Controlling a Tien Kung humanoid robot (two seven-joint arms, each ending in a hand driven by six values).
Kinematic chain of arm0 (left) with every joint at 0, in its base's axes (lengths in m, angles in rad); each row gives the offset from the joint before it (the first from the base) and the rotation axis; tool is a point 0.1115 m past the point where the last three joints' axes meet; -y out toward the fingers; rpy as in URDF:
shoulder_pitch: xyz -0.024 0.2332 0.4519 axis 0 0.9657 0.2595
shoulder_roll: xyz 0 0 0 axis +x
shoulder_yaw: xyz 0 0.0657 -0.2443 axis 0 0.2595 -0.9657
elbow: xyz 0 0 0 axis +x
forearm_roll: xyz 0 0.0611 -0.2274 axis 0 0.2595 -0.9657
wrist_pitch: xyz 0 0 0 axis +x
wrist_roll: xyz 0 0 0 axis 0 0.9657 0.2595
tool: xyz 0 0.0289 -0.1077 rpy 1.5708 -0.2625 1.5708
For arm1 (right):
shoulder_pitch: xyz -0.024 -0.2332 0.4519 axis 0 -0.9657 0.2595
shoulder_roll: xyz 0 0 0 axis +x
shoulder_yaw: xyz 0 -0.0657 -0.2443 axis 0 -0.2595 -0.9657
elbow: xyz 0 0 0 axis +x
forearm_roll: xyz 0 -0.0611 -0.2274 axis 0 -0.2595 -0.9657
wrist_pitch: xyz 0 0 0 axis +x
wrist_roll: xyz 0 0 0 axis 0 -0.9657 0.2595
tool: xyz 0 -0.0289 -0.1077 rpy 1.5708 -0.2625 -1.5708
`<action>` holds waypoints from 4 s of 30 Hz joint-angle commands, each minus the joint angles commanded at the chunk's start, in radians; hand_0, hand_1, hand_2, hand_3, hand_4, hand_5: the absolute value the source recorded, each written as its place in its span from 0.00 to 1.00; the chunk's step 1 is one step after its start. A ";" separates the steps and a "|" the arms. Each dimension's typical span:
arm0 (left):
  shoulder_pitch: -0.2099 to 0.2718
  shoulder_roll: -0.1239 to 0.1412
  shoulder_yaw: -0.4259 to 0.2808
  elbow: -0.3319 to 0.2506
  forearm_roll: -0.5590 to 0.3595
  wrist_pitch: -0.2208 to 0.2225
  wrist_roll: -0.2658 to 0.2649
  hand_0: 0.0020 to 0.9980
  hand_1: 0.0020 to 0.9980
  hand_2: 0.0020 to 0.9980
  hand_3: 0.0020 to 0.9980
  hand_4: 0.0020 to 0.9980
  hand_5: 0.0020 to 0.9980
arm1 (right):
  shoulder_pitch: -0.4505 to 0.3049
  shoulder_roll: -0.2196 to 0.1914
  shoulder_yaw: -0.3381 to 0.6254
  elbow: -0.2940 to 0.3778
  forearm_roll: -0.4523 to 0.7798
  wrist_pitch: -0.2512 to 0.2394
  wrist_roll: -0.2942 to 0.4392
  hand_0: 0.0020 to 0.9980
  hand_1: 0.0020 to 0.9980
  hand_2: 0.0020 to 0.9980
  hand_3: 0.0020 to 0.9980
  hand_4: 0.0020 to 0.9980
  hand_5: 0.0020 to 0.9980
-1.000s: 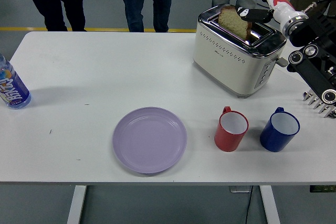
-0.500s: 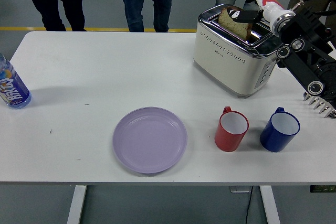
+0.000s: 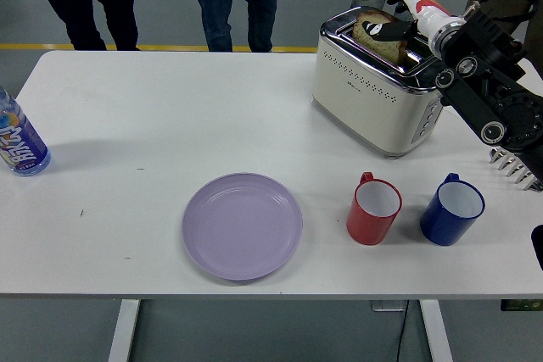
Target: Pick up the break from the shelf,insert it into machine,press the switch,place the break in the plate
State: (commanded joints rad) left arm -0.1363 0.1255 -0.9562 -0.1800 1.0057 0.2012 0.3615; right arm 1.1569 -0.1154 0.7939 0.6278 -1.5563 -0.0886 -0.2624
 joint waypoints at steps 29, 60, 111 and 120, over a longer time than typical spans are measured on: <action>-0.011 0.002 0.018 0.000 -0.013 0.003 -0.002 0.63 0.49 0.49 0.54 0.33 0.80 | 0.100 0.082 -0.079 -0.188 -0.048 0.020 -0.037 0.66 0.63 0.71 0.80 0.75 0.33; -0.017 0.002 0.030 0.000 -0.025 0.006 -0.005 0.63 0.49 0.49 0.54 0.33 0.80 | 0.131 0.113 -0.163 -0.213 -0.098 0.014 -0.059 0.32 0.40 0.56 0.67 0.72 0.30; -0.010 0.002 0.022 0.000 -0.016 0.006 -0.005 0.63 0.50 0.49 0.54 0.33 0.80 | 0.120 0.099 -0.181 -0.172 -0.149 -0.046 -0.053 0.10 0.21 0.42 0.49 0.54 0.09; -0.011 0.003 0.021 0.000 -0.018 0.006 -0.005 0.63 0.50 0.49 0.54 0.33 0.80 | 0.113 0.049 -0.139 -0.098 -0.179 -0.043 -0.057 0.11 0.20 0.42 0.48 0.52 0.08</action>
State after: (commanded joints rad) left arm -0.1478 0.1282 -0.9347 -0.1800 0.9874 0.2072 0.3561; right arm 1.2700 -0.0666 0.6549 0.5296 -1.7354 -0.1316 -0.3189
